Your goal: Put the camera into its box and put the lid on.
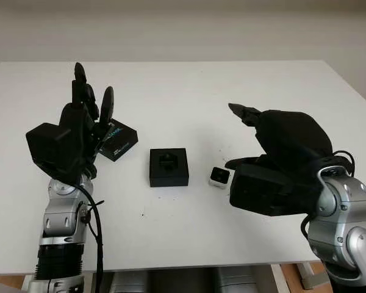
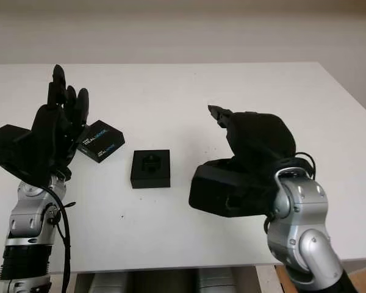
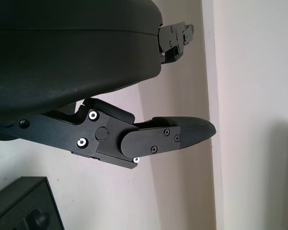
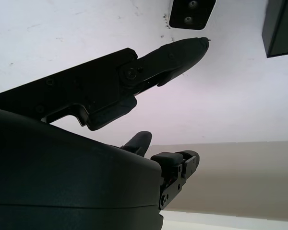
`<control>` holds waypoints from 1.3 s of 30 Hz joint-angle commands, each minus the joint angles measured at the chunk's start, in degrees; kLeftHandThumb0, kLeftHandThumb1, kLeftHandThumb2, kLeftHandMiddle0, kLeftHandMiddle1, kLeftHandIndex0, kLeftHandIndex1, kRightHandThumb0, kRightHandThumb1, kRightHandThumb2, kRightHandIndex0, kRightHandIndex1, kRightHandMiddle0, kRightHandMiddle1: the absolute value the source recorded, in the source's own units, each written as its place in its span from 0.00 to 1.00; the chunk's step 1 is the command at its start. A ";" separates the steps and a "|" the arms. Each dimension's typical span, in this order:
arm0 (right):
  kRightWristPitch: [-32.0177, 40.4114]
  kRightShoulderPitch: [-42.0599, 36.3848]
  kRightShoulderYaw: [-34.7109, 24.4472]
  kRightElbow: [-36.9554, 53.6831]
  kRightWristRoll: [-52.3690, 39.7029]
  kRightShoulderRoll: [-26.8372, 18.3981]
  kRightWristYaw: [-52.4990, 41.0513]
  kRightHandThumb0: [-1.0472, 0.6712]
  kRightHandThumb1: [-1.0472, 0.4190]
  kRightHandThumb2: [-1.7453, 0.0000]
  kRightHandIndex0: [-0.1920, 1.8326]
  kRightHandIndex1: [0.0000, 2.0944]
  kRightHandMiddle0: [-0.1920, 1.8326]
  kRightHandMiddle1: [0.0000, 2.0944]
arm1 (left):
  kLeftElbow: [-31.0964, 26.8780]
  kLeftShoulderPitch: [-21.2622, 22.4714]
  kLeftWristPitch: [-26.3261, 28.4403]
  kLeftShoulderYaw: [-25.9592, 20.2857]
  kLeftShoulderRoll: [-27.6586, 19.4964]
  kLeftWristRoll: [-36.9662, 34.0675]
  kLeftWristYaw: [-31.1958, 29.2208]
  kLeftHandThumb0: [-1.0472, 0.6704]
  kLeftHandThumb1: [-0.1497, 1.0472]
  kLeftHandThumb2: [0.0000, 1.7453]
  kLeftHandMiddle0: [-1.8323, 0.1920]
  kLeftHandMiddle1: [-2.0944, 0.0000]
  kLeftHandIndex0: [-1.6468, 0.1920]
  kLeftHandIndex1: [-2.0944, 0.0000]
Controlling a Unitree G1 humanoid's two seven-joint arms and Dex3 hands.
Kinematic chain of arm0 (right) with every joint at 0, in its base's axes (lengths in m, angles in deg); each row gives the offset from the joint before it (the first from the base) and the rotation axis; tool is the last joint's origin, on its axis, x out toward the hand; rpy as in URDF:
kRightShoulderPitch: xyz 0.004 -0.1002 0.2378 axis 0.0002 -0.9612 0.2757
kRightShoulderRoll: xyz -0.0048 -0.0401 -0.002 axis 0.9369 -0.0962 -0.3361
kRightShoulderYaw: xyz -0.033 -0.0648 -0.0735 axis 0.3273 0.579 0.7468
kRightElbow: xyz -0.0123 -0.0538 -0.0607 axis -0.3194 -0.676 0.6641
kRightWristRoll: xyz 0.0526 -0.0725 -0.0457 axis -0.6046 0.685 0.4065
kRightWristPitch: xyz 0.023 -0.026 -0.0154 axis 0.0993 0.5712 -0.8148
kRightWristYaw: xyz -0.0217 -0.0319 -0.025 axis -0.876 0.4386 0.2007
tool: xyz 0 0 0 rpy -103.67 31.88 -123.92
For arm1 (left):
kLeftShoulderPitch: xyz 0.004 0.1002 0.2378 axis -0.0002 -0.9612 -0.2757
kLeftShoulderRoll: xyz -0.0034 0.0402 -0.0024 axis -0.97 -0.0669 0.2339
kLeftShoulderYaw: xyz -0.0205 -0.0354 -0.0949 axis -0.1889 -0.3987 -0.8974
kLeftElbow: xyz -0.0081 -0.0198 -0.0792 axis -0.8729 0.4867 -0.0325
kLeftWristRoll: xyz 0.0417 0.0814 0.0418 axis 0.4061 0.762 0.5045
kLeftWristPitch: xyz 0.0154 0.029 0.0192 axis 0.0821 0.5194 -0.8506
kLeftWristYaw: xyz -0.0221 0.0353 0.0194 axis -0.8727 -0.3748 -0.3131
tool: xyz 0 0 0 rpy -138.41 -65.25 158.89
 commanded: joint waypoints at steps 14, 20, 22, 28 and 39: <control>-6.01 -4.61 1.43 -1.55 4.74 5.67 -2.09 0.17 0.09 0.97 0.00 0.69 0.28 0.03 | 1.37 2.01 -0.44 0.06 -0.89 -0.46 -1.31 0.22 1.00 0.28 1.00 0.98 0.99 0.98; -6.67 -5.38 1.25 -0.65 6.72 6.65 -6.96 0.16 0.08 0.97 0.00 0.68 0.28 0.04 | 0.78 2.09 0.35 0.06 -1.05 -0.72 -1.29 0.23 1.00 0.28 1.00 0.98 1.00 0.98; -7.08 -5.91 1.00 -0.81 6.96 7.01 -6.82 0.16 0.08 0.97 0.00 0.70 0.27 0.04 | 0.48 2.02 0.71 0.15 -1.12 -0.63 -1.20 0.23 1.00 0.28 1.00 0.98 1.00 0.98; -8.18 -6.88 1.15 -2.58 9.51 7.28 -6.52 0.17 0.08 0.97 0.00 0.74 0.29 0.05 | 0.20 2.15 0.70 0.14 -1.23 -0.73 -1.31 0.22 1.00 0.28 1.00 0.99 1.00 0.99; -9.01 -6.67 1.46 -9.85 13.02 8.97 -1.72 0.19 0.06 0.97 0.00 0.87 0.00 0.77 | 0.12 1.94 0.79 0.23 -0.92 -0.76 -0.78 0.22 1.00 0.27 1.00 0.98 0.99 0.98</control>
